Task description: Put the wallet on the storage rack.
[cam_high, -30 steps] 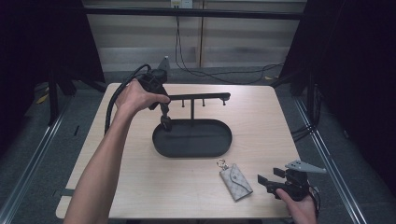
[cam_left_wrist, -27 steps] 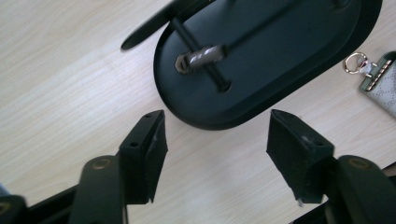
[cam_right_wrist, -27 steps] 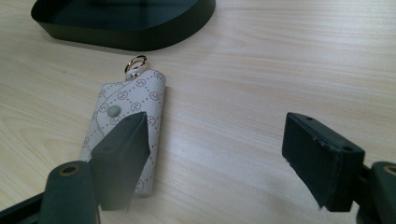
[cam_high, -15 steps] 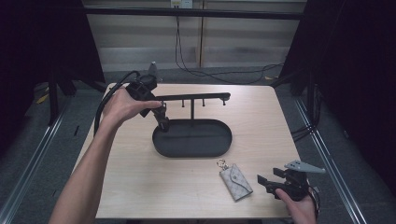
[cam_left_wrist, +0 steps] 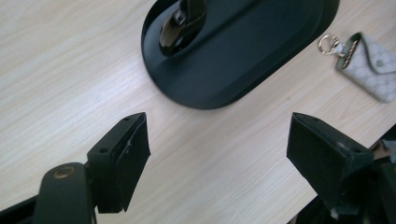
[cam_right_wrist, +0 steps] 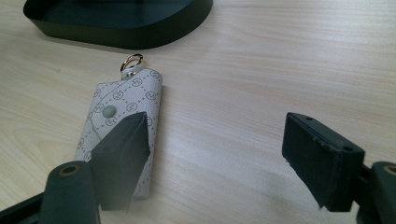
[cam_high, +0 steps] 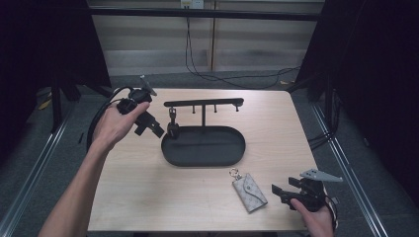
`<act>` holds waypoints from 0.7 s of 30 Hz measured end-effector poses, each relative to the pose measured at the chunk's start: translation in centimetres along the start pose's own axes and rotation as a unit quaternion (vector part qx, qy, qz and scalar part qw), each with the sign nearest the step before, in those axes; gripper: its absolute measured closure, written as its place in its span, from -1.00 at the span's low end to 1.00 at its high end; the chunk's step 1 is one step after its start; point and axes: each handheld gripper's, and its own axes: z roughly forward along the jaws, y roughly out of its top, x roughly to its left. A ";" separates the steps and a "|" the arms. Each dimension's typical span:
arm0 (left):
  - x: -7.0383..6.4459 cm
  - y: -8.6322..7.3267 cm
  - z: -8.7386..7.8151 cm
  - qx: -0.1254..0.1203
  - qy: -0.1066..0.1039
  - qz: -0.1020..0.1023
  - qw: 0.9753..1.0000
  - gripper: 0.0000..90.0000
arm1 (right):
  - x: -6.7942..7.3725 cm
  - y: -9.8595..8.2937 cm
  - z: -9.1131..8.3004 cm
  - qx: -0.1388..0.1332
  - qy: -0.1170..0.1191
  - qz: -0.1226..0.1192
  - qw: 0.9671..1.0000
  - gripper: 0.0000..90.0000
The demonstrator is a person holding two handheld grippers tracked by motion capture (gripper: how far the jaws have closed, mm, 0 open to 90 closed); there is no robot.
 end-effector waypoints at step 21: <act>0.7 -8.8 2.8 -0.134 -0.014 0.039 0.990 -0.55 | -0.1 0.0 0.0 -0.001 -0.002 0.006 1.000 -0.48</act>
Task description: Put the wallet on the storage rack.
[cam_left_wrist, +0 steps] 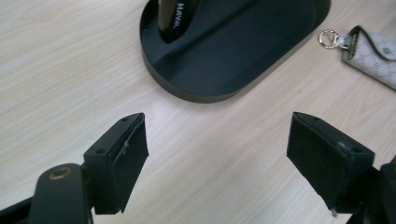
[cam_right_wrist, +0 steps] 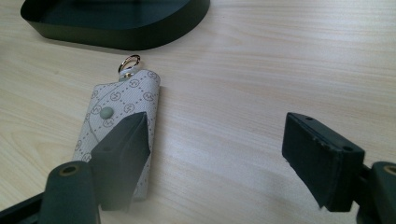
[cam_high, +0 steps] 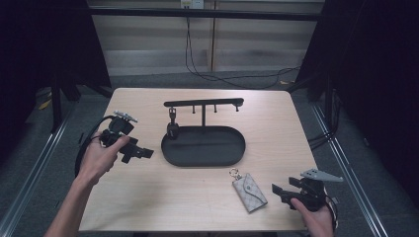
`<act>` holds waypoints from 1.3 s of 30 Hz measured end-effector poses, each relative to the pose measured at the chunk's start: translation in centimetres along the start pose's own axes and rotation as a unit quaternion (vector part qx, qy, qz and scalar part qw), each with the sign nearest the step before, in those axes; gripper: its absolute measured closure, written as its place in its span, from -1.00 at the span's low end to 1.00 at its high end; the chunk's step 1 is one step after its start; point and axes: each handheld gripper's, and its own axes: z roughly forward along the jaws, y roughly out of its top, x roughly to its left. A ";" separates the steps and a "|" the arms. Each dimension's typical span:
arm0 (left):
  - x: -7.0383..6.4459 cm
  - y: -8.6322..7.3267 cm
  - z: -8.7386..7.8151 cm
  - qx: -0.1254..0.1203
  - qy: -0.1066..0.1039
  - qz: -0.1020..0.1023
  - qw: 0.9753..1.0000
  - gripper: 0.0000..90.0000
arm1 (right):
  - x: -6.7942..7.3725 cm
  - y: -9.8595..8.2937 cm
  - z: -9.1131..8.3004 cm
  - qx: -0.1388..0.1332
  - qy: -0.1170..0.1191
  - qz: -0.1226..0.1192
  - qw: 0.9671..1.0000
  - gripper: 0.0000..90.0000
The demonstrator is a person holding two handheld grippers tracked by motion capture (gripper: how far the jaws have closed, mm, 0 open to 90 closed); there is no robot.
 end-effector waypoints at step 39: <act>-3.3 -12.4 3.5 -0.130 0.000 -0.044 0.991 -0.49 | 1.2 1.2 0.7 0.066 -0.009 -0.021 0.998 -0.21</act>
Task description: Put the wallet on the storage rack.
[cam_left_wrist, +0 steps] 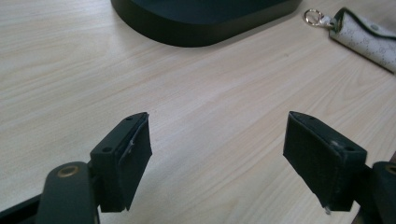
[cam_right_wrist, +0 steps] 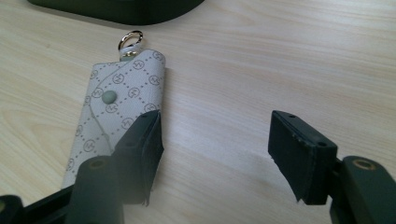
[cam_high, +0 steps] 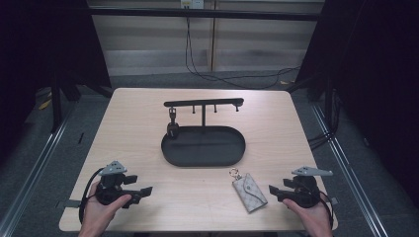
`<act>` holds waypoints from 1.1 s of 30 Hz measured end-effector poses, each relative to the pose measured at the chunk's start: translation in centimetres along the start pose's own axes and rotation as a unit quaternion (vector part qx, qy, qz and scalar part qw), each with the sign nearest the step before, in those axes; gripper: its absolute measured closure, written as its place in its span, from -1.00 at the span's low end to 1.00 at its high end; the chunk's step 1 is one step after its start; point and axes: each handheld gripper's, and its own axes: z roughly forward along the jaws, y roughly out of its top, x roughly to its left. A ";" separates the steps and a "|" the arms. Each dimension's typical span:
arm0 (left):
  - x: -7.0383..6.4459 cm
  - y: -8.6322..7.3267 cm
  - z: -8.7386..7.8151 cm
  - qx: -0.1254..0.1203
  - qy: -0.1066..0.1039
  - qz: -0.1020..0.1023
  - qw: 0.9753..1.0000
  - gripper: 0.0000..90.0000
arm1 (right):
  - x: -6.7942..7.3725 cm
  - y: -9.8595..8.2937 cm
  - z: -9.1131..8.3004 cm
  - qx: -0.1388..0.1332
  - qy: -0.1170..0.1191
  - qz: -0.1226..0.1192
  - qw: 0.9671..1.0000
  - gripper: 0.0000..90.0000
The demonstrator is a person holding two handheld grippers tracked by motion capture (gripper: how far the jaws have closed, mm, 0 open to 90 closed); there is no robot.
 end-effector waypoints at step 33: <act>-0.2 -1.4 0.4 0.012 -0.003 -0.007 1.000 -0.52 | 2.9 5.8 3.4 0.172 0.081 -0.027 0.981 -0.26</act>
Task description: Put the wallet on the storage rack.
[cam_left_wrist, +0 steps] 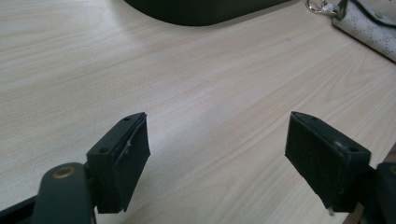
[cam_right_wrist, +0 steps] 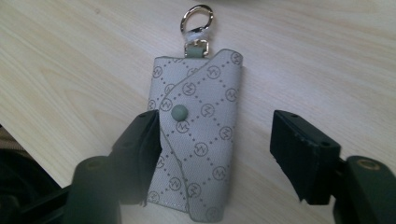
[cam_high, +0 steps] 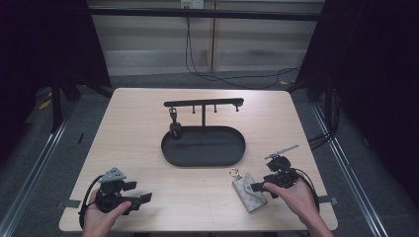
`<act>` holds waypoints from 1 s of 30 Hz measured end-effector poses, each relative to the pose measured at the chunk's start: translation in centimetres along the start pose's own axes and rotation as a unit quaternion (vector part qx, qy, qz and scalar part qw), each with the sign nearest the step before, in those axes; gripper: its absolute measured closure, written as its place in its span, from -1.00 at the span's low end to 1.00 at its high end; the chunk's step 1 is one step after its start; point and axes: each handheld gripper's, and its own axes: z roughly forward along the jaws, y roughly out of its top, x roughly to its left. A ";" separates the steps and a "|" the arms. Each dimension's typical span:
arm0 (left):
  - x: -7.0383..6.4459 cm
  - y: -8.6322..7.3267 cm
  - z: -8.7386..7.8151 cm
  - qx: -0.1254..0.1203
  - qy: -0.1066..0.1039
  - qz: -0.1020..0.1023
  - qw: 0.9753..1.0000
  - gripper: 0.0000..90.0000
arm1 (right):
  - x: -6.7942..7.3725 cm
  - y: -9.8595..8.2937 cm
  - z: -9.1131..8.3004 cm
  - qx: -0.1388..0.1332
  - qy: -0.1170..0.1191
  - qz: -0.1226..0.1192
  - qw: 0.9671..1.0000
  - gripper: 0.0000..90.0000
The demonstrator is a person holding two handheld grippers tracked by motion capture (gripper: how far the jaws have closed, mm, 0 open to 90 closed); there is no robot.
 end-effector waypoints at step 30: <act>0.1 0.0 0.1 0.009 -0.003 -0.001 1.000 -0.50 | 0.7 2.3 3.8 0.142 -0.004 -0.002 0.990 -0.01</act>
